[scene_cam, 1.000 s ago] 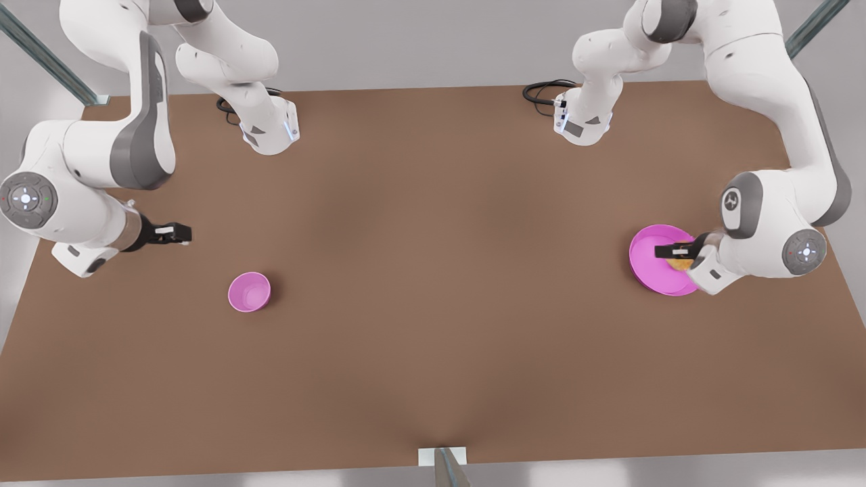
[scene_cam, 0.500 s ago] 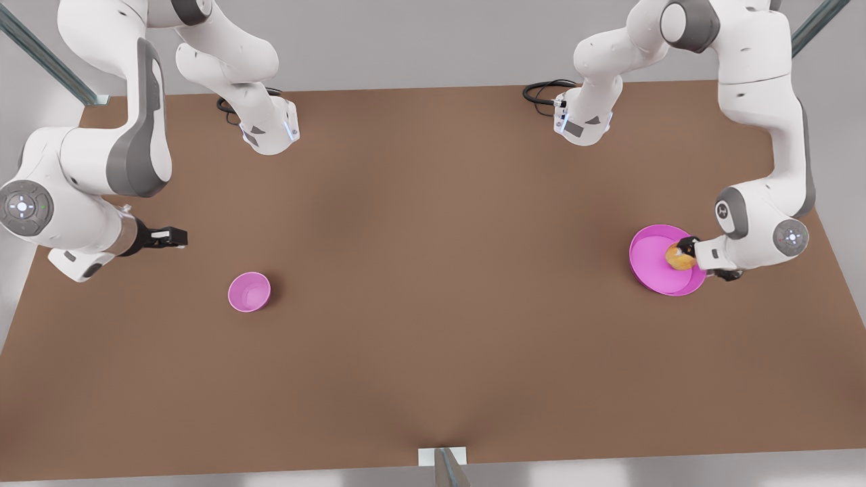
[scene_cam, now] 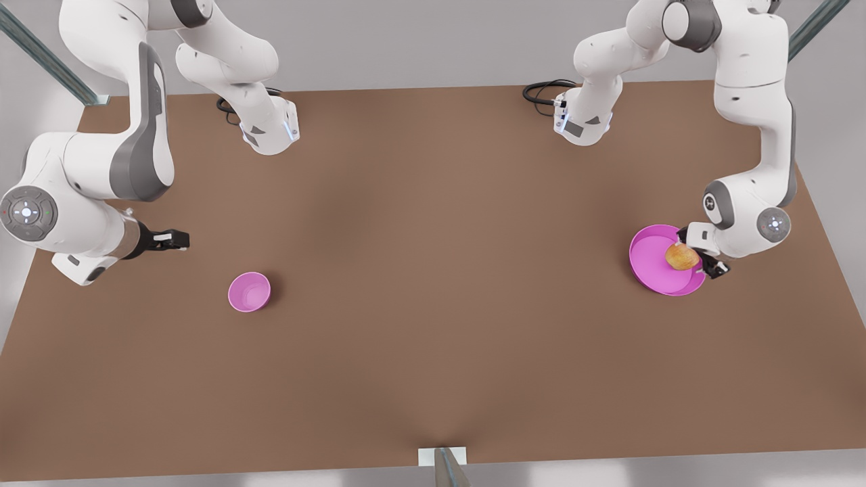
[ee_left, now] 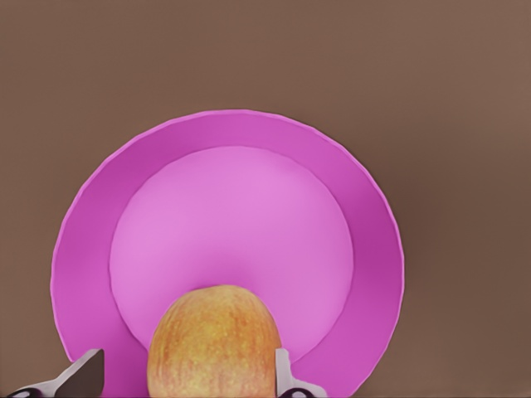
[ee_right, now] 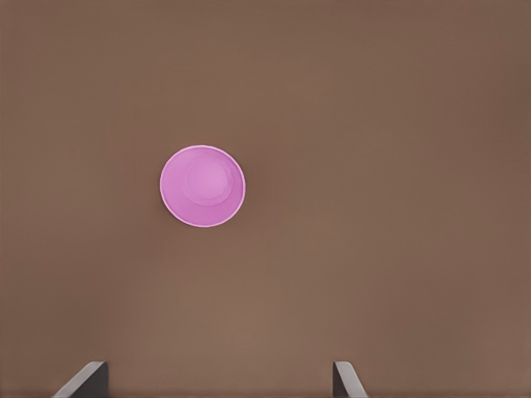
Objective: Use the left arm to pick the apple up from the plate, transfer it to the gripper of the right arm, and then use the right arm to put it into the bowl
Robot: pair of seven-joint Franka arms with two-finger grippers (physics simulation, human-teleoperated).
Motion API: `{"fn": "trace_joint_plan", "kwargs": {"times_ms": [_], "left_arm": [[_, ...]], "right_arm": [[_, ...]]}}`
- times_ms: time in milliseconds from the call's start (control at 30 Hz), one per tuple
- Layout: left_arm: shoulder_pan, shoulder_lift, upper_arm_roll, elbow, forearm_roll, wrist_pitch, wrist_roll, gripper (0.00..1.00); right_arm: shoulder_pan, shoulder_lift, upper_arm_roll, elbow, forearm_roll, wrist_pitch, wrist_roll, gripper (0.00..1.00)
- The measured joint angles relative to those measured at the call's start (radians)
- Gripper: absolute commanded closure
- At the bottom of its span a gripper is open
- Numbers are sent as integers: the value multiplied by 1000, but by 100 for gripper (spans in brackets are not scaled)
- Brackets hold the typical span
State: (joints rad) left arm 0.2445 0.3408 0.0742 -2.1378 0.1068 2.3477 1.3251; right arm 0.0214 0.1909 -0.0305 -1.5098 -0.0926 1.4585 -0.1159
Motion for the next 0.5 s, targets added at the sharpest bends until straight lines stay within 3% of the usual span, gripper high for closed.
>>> {"fn": "trace_joint_plan", "kwargs": {"times_ms": [500], "left_arm": [[10,31,15,-37,1,64,142,0]], "right_arm": [[-3,1,0,-5,0,0,-3,0]]}}
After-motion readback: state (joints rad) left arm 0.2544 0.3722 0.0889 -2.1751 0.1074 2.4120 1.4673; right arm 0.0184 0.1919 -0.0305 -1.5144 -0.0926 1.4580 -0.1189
